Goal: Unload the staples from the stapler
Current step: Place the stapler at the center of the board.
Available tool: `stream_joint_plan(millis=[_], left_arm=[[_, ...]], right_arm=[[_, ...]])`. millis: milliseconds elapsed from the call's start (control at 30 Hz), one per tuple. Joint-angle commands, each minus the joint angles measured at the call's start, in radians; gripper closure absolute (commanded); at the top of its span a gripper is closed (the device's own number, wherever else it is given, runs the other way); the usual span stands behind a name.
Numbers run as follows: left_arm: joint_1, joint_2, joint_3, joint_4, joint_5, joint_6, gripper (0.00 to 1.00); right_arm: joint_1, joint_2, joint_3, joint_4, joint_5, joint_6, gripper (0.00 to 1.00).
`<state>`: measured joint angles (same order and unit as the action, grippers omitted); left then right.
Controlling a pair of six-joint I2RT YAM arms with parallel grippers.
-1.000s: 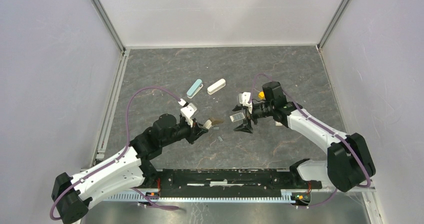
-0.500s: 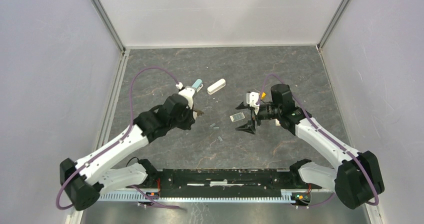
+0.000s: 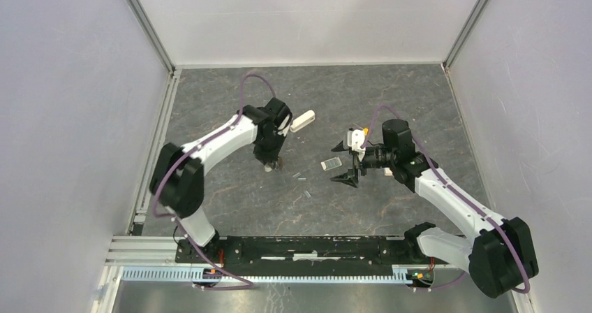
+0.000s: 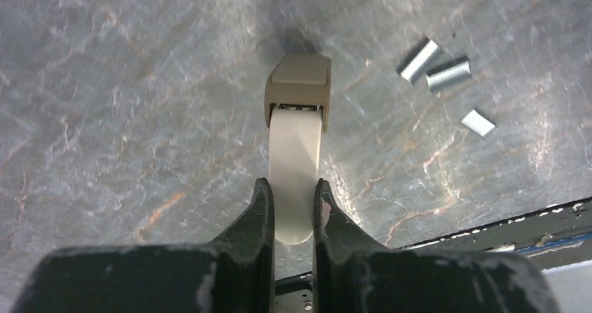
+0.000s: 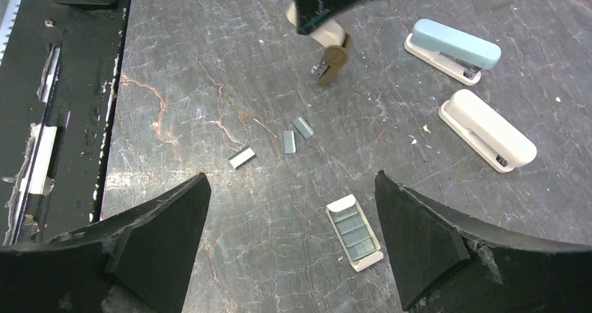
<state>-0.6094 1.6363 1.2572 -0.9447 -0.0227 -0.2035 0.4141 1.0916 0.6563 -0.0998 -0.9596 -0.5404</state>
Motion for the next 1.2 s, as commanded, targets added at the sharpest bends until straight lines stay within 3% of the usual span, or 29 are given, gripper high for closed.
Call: stream_joint_plan(millis=[0, 133, 333, 700, 833, 1000, 1167], left_arm=[[0.057, 0.203, 0.141, -0.062, 0.087, 0.124, 0.98], [0.066, 0.346, 0.281, -0.086, 0.064, 0.146, 0.98], [0.066, 0.437, 0.408, -0.113, 0.06, 0.157, 0.98], [0.064, 0.295, 0.232, -0.084, -0.2, 0.124, 0.95], [0.071, 0.253, 0.153, -0.056, -0.275, 0.118, 0.83], [0.108, 0.25, 0.104, -0.013, -0.237, 0.118, 0.81], [0.122, 0.236, 0.105, 0.003, -0.225, 0.116, 0.61]], right_arm=[[-0.013, -0.019, -0.005, 0.023, 0.007, -0.021, 0.06], [-0.019, -0.016, -0.006, 0.018, 0.007, -0.027, 0.06], [-0.024, -0.003, -0.006, 0.009, 0.003, -0.036, 0.06], [-0.028, 0.011, 0.0, -0.008, 0.009, -0.055, 0.06], [-0.028, 0.006, 0.002, -0.009, 0.014, -0.056, 0.06], [-0.031, -0.004, 0.002, -0.008, 0.019, -0.056, 0.06], [-0.042, -0.012, 0.002, -0.011, 0.021, -0.061, 0.06]])
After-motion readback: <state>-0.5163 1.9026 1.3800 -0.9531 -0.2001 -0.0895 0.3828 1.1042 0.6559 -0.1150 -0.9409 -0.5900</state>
